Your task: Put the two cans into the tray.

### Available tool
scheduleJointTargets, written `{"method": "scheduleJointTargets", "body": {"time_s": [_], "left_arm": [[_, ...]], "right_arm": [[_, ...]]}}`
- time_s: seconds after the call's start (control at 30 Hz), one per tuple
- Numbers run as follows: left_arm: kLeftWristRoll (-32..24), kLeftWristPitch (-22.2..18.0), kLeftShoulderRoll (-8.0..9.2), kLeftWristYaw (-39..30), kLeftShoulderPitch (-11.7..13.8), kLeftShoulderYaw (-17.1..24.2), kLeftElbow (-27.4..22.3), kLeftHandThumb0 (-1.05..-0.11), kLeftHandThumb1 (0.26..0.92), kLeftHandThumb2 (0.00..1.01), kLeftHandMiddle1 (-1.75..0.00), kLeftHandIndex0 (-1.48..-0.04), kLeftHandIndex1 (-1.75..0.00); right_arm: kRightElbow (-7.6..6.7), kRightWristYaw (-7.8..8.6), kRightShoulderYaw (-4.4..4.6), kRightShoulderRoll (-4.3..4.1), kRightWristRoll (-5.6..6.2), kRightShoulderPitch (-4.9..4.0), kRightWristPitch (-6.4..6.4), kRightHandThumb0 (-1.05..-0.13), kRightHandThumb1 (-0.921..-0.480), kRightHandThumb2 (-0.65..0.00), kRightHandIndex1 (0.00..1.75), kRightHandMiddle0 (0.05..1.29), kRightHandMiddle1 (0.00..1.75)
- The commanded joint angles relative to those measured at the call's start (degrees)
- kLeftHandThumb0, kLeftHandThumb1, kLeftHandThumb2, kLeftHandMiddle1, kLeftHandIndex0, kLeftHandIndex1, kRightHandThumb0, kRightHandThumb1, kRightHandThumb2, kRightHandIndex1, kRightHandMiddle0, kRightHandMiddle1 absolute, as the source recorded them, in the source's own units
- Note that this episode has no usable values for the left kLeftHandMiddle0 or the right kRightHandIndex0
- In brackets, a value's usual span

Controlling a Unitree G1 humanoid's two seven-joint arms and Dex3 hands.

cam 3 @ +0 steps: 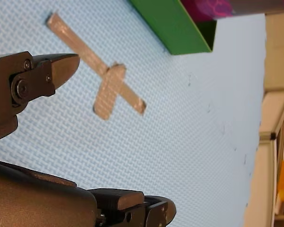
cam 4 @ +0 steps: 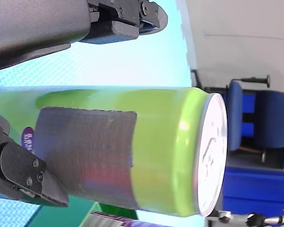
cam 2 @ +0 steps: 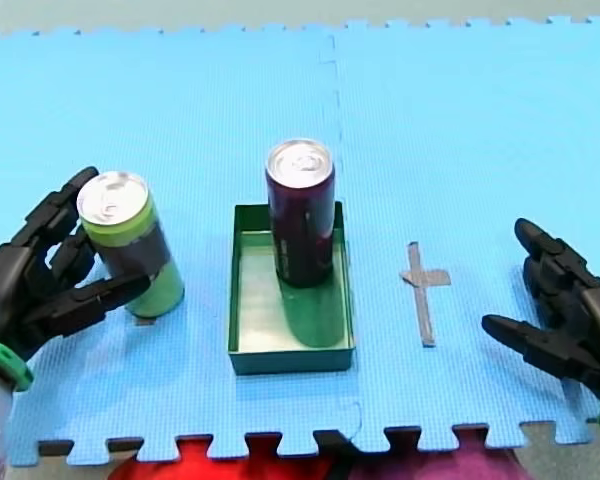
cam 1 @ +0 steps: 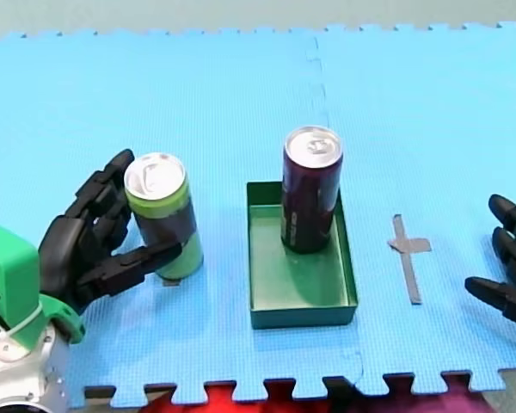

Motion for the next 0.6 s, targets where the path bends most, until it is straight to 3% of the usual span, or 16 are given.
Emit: {"method": "scheduleJointTargets", "body": {"time_s": [0.0,0.47,0.53,0.57], "left_arm": [[-0.23,0.15,0.11,-0.05,-0.08,0.34,-0.10,-0.757,0.588,0.00,0.00,-0.14,0.00],[-0.34,1.50,0.29,-1.13,0.04,0.69,0.14,-0.675,0.577,0.00,0.00,-0.13,0.00],[-0.04,2.71,0.73,-1.84,0.30,0.24,-0.53,-0.720,0.585,0.00,0.00,-0.13,0.00],[0.10,3.33,0.99,-2.33,0.47,-0.01,-0.96,-0.808,0.605,0.01,0.00,-0.12,0.00]], "right_arm": [[0.52,0.11,-0.17,-0.35,-0.04,0.46,0.56,-1.008,-0.835,0.000,0.01,0.20,0.00],[0.98,0.17,-0.33,-0.37,-0.19,0.66,-0.01,-1.013,-0.844,-0.002,0.00,0.20,0.00],[1.06,0.12,-0.33,-0.35,-0.24,0.67,-0.12,-1.016,-0.845,-0.002,0.00,0.20,0.00],[1.09,0.09,-0.33,-0.34,-0.26,0.68,-0.17,-1.018,-0.845,-0.002,0.00,0.20,0.00]]}}
